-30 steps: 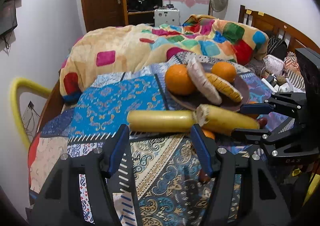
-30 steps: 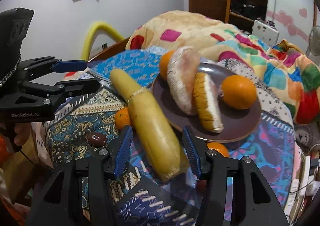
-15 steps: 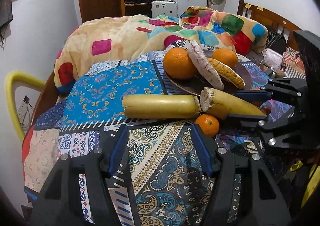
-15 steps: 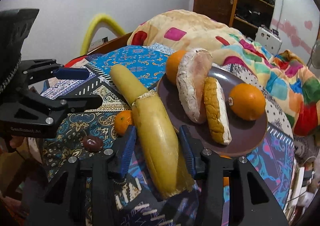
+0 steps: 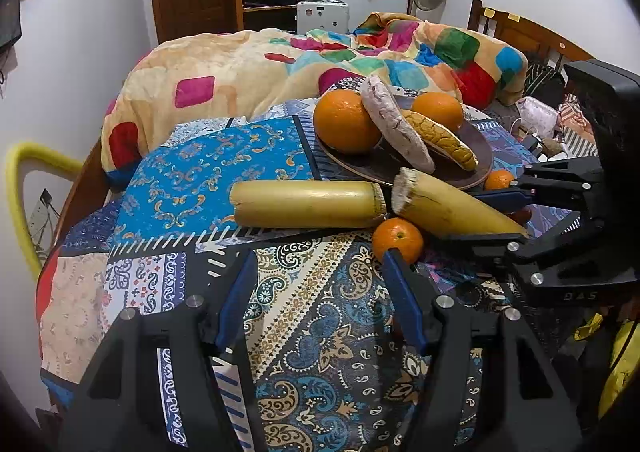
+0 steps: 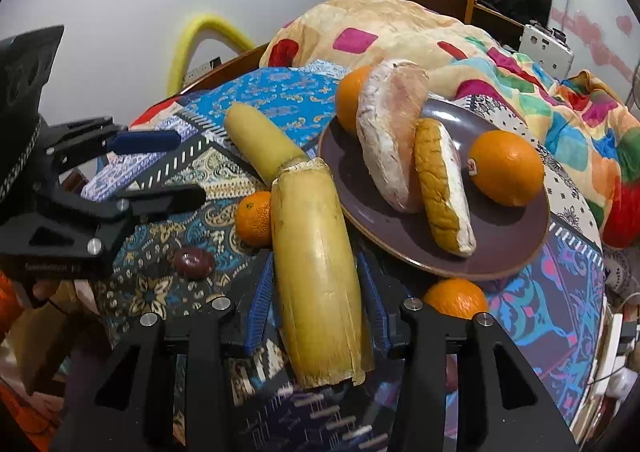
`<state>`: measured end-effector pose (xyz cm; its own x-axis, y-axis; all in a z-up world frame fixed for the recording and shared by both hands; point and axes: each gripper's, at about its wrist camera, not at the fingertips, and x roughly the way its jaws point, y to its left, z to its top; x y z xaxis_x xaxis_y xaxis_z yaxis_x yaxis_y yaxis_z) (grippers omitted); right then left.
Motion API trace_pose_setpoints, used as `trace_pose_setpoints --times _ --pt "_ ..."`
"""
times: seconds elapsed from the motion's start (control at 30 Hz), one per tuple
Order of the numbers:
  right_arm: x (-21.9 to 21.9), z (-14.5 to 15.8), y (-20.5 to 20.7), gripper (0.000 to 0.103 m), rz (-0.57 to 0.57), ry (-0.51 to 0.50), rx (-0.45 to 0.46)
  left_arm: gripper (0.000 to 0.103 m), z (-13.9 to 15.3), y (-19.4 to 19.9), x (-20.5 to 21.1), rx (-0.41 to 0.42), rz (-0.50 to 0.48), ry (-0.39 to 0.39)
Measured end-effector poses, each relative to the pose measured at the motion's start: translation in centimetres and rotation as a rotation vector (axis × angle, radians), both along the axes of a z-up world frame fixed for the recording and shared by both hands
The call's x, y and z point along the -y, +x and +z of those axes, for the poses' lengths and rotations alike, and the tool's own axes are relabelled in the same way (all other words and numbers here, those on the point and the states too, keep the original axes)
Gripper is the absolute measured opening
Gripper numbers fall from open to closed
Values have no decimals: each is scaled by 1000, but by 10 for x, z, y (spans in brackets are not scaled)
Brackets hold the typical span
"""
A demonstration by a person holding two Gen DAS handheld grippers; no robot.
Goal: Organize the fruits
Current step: 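Grasp the pale yellow peeled stalk with the right gripper while the left gripper approaches a tangerine, then lift a small tangerine with the left gripper while the right gripper raises the stalk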
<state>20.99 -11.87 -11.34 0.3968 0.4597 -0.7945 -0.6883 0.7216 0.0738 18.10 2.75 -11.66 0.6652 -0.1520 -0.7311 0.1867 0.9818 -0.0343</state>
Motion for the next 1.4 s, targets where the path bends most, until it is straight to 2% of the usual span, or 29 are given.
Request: trace_pose_setpoints --times 0.13,0.47,0.57,0.63,0.67,0.7,0.9,1.07,1.2,1.4 --pt "4 2 -2 38 -7 37 -9 64 2 0 2 -5 -12 -15" --pt "22 32 -18 36 -36 79 76 64 -6 6 22 -44 -64 -42" --pt "29 31 -17 36 -47 77 63 64 -8 9 29 -53 -85 -52" --pt "32 27 -18 36 -50 73 42 61 -10 11 35 -55 -97 -54" --pt "33 23 -21 36 -51 62 33 55 -11 12 37 -57 -102 -51" --pt "34 21 -22 36 -51 53 33 50 -12 13 39 -61 -107 -48" --pt "35 0 -30 36 -33 -25 51 34 -18 22 49 -57 -112 -29" --pt "30 1 -25 36 -15 -23 50 33 -18 21 46 -41 -117 -38" --pt "22 -11 -17 38 -14 -45 17 33 -12 14 42 -15 -111 -44" --pt "27 -4 -23 35 -30 12 19 33 0 7 36 17 -101 -35"
